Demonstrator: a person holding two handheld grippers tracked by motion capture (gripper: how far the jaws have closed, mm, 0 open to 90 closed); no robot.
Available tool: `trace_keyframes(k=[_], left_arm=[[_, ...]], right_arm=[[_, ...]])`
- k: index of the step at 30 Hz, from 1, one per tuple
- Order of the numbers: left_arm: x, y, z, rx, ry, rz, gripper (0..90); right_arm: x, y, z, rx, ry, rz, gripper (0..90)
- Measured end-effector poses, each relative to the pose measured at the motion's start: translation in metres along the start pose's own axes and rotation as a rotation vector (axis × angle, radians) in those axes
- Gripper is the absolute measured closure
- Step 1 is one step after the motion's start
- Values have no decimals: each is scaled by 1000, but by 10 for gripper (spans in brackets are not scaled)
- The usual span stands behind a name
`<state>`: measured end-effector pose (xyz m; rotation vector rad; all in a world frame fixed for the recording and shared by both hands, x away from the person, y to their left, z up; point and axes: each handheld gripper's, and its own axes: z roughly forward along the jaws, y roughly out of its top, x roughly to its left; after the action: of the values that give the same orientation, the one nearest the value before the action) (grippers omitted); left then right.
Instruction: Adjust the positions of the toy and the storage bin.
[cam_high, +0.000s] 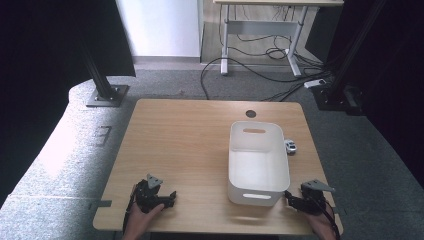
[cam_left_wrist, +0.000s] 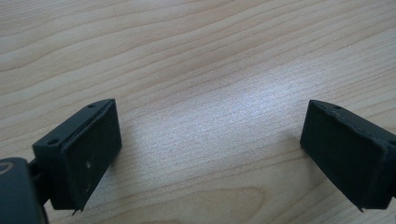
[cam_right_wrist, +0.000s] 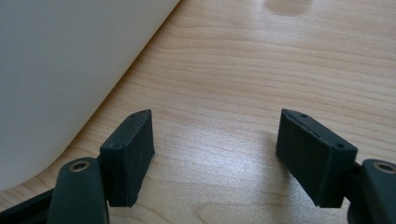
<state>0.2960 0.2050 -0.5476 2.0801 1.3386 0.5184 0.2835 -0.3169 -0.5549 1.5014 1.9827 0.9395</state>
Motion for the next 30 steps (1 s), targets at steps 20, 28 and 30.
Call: trace_keyframes(k=[20,28,30], left_arm=[[0,1,1,3,-4,5,42],[0,1,1,3,-4,5,42],[0,1,1,3,-4,5,42]], right_arm=[[1,-2,-1,5,-7,-9,249],[1,-1,-1,6,-14,-6,249],[1,-1,-1,7,-15,-6,246]])
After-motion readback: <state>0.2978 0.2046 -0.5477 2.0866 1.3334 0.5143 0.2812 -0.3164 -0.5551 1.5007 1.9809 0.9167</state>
